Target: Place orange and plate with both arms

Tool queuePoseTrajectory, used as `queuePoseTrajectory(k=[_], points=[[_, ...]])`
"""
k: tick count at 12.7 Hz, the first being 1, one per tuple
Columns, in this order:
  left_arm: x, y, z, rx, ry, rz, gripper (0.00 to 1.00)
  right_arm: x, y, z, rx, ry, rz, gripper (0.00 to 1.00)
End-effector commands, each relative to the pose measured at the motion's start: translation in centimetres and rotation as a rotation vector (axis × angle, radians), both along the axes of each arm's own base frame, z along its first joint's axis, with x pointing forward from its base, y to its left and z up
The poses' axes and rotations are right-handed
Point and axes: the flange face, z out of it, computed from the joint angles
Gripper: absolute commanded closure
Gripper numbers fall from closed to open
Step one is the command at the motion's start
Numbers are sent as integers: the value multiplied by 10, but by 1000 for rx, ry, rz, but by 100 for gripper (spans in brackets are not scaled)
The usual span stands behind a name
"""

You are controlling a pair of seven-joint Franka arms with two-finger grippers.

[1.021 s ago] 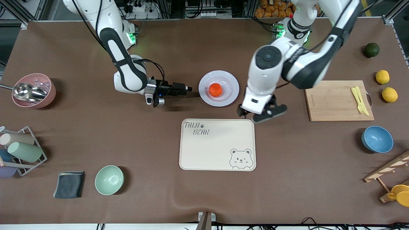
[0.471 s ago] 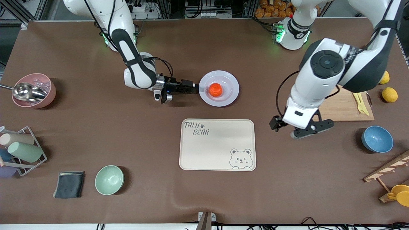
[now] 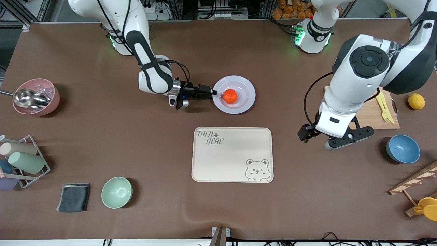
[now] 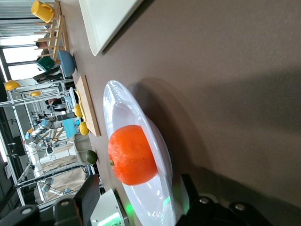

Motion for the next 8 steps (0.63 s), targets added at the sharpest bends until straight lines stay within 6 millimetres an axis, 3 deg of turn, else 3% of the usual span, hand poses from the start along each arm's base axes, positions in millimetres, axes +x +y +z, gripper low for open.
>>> queuePoseTrajectory(k=[1,6,8], points=[[-8,2,16,-1,12,-6,0,0,7,-7,-5,-20,-19,27],[-14,1,50,-35,-15,-3,0,-11,18,-12,0,-9,-22,46],[-22,20,77,-40,-13,-67,0,-14,25,-13,-4,-8,-31,47]])
